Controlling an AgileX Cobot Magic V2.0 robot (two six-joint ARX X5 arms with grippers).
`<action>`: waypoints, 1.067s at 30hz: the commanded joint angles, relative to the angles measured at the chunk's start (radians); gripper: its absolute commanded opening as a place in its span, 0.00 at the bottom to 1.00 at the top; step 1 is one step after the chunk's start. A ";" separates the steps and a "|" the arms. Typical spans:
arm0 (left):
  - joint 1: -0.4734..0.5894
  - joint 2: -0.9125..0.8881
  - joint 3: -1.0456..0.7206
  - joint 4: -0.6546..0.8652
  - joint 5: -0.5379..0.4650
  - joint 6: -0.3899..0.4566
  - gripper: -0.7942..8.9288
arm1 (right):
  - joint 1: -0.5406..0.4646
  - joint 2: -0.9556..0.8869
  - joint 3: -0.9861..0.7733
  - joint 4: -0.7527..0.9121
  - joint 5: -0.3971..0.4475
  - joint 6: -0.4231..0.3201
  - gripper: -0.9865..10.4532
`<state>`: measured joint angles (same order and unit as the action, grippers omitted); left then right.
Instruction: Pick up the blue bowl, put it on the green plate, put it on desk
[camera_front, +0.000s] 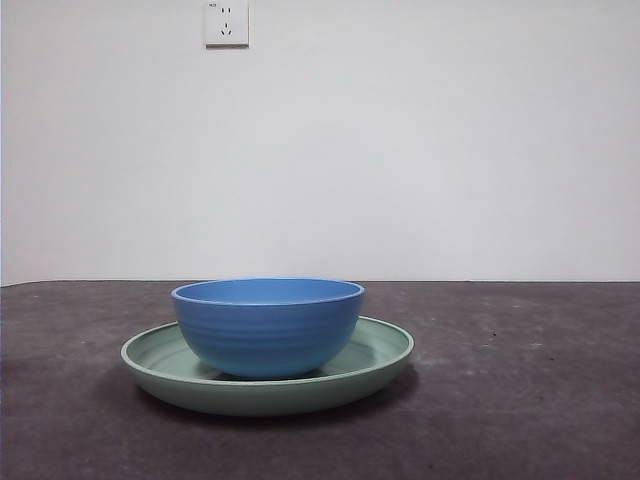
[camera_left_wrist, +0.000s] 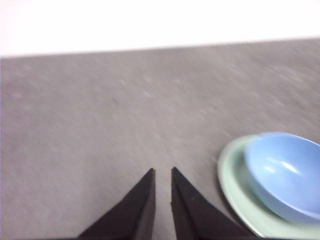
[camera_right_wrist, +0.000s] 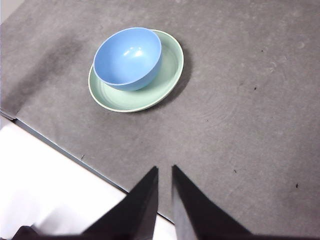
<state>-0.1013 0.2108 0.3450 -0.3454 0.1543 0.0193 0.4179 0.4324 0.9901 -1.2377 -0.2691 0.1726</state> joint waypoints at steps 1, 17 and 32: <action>0.037 -0.047 -0.151 0.179 -0.006 0.022 0.13 | 0.005 0.003 0.006 0.011 -0.003 0.003 0.12; 0.051 -0.208 -0.334 0.156 -0.129 0.013 0.13 | 0.005 0.003 0.006 0.014 -0.003 0.003 0.12; 0.051 -0.208 -0.334 0.158 -0.129 0.014 0.13 | 0.005 0.003 0.006 0.030 -0.003 0.003 0.12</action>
<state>-0.0505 0.0051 0.0322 -0.1799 0.0284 0.0284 0.4179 0.4324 0.9901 -1.2201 -0.2691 0.1726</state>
